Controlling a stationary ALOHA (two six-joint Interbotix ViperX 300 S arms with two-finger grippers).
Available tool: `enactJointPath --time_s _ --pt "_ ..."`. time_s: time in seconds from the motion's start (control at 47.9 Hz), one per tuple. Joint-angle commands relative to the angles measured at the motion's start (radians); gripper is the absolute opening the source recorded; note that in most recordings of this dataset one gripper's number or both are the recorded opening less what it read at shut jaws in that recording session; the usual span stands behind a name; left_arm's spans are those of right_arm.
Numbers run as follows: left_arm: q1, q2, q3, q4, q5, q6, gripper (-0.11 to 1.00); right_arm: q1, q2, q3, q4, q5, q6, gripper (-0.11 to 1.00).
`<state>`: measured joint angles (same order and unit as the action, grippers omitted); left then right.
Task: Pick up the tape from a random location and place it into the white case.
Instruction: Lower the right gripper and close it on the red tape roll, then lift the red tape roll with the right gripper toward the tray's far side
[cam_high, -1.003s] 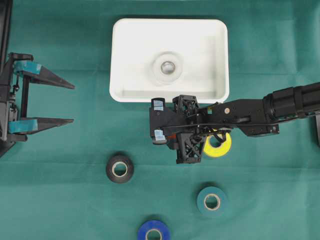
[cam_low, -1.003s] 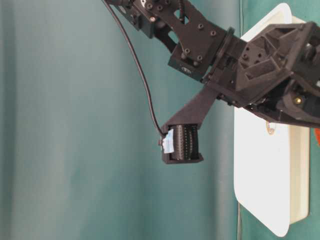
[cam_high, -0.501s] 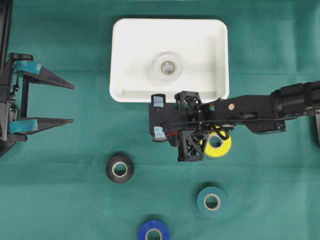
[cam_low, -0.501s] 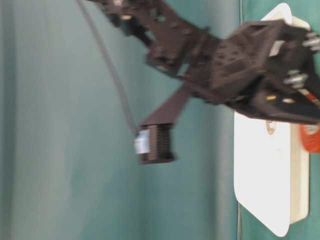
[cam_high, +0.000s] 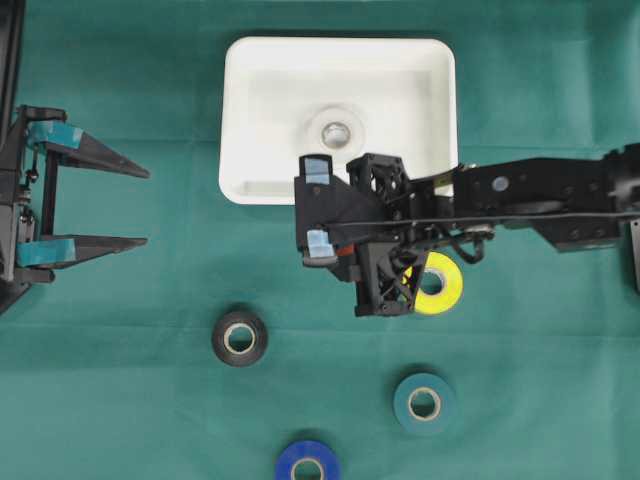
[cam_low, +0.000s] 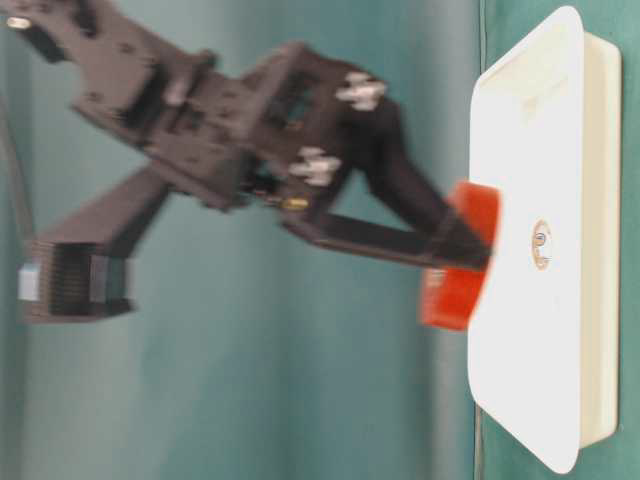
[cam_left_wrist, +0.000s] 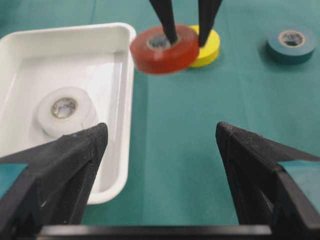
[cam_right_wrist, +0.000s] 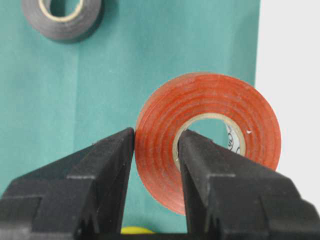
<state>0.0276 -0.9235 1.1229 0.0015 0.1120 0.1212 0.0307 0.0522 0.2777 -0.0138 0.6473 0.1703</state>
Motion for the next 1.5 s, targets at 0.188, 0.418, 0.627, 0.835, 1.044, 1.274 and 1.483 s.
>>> enactJointPath --time_s 0.188,0.418,0.627,0.835,1.044,1.274,1.483 --pt "-0.002 0.005 -0.014 -0.002 -0.009 0.0 0.86 0.002 -0.095 -0.092 -0.011 0.097 0.003 0.31" --pt "-0.002 0.005 -0.014 -0.002 -0.009 -0.002 0.86 0.003 -0.12 -0.124 -0.021 0.15 0.003 0.31" --pt "-0.002 0.005 -0.014 -0.002 -0.009 -0.002 0.86 0.005 -0.121 -0.124 -0.02 0.152 0.003 0.31" --pt "-0.002 0.005 -0.014 -0.002 -0.009 -0.002 0.86 0.005 -0.121 -0.124 -0.021 0.152 0.003 0.31" --pt "-0.002 0.005 -0.014 -0.002 -0.009 -0.002 0.86 0.005 -0.123 -0.124 -0.021 0.15 0.003 0.31" --pt "-0.002 0.005 -0.014 -0.002 -0.009 -0.002 0.86 0.005 -0.123 -0.124 -0.021 0.152 0.003 0.31" --pt "-0.002 0.005 -0.014 -0.002 -0.009 -0.002 0.86 0.005 -0.121 -0.124 -0.02 0.156 0.003 0.31"
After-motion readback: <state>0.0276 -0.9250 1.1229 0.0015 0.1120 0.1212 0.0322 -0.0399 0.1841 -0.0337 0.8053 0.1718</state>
